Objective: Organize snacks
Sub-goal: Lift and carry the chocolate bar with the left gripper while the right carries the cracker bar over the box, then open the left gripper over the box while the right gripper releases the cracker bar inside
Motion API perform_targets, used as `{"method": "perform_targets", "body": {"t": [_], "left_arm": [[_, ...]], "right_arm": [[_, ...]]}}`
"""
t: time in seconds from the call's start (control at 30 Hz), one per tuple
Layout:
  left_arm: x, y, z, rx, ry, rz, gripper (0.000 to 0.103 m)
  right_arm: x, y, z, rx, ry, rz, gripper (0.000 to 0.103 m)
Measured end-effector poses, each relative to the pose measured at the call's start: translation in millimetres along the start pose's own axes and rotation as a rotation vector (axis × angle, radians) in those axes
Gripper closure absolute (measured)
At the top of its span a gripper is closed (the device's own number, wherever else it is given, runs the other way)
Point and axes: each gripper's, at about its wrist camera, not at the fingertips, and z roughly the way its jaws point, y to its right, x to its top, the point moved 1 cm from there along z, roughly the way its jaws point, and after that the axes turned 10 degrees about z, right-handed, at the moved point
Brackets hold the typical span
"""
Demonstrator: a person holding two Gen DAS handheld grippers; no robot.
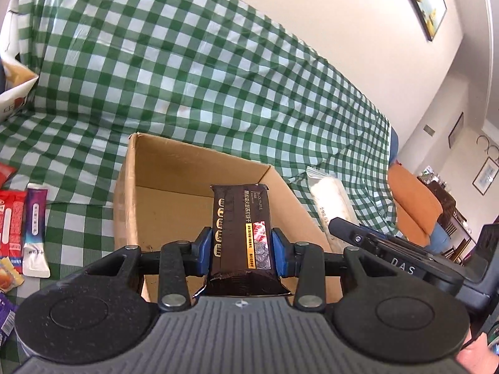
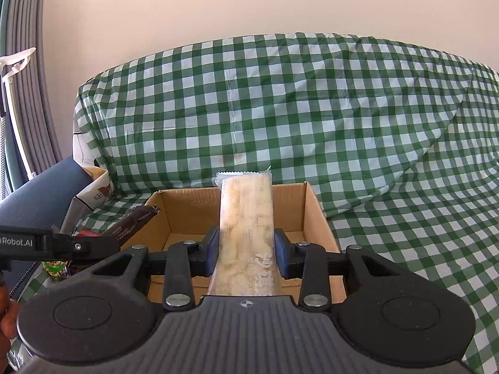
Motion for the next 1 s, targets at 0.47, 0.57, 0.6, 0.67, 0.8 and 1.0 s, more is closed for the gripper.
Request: {"method": "perform_targets", "body": {"t": [0.47, 0.57, 0.6, 0.67, 0.8, 1.0], "left_arm": [[1.6, -1.9, -3.0, 0.003, 0.008, -0.001, 0.06], [2.0, -2.4, -4.0, 0.003, 0.009, 0.002, 0.06], [1.9, -2.0, -4.0, 0.003, 0.009, 0.002, 0.06], [1.9, -2.3, -4.2, 0.004, 0.009, 0.002, 0.06], [1.9, -1.7, -3.9, 0.006, 0.009, 0.003, 0.06], [1.5, -0.7, -3.9, 0.007, 0.01, 0.001, 0.06]], "right_arm": [[-0.3, -2.5, 1.2, 0.005, 0.0, -0.024, 0.065], [-0.6, -2.7, 1.6, 0.007, 0.0, -0.028, 0.065], [-0.7, -2.8, 1.7, 0.007, 0.0, -0.027, 0.065], [-0.7, -3.2, 1.6, 0.006, 0.001, -0.026, 0.065], [-1.0, -3.3, 1.5, 0.005, 0.001, -0.026, 0.065], [-1.7, -5.0, 1.7, 0.004, 0.002, -0.026, 0.065]]}}
